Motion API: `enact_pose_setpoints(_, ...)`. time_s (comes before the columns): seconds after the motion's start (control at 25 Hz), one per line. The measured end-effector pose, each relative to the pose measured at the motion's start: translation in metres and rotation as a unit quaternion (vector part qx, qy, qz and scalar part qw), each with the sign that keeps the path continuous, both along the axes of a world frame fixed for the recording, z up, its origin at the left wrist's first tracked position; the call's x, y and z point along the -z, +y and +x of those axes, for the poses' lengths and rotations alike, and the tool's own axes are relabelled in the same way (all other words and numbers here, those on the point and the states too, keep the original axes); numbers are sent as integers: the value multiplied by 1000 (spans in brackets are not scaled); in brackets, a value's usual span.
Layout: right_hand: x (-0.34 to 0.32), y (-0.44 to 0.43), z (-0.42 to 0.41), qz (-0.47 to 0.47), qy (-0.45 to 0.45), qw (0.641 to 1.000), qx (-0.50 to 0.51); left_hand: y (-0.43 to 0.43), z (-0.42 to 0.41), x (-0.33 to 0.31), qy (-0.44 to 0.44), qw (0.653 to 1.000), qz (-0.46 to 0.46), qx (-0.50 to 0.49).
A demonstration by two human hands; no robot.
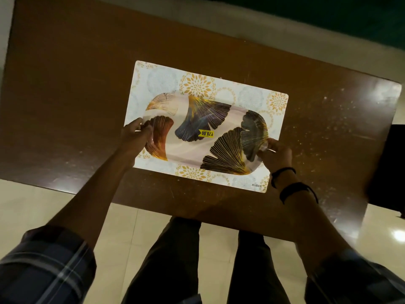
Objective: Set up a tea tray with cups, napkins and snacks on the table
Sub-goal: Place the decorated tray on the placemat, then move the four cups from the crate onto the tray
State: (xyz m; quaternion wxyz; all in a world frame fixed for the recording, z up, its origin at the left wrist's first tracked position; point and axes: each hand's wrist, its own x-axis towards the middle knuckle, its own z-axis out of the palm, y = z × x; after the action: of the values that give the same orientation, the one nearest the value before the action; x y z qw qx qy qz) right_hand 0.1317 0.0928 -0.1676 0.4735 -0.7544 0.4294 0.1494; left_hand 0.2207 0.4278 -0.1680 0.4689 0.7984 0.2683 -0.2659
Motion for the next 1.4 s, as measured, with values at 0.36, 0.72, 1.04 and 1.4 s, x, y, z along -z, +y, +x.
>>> enact_pose_setpoints(0.36,-3,-5,-7,38,24,999,17,-20,-18,-6,-25,992,107,58)
enact_pose_setpoints(0.72,-36,-44,-55,74,-56,981,173,-134,-70,-38,-166,966,145,135)
enact_pose_setpoints(1.04,-54,-190,-143,31,-121,925,358,-314,-137,-53,-165,939,34,301)
enact_pose_setpoints(1.4,-41,-406,-249,-69,-114,852,506,-512,-203,-45,-27,934,-109,338)
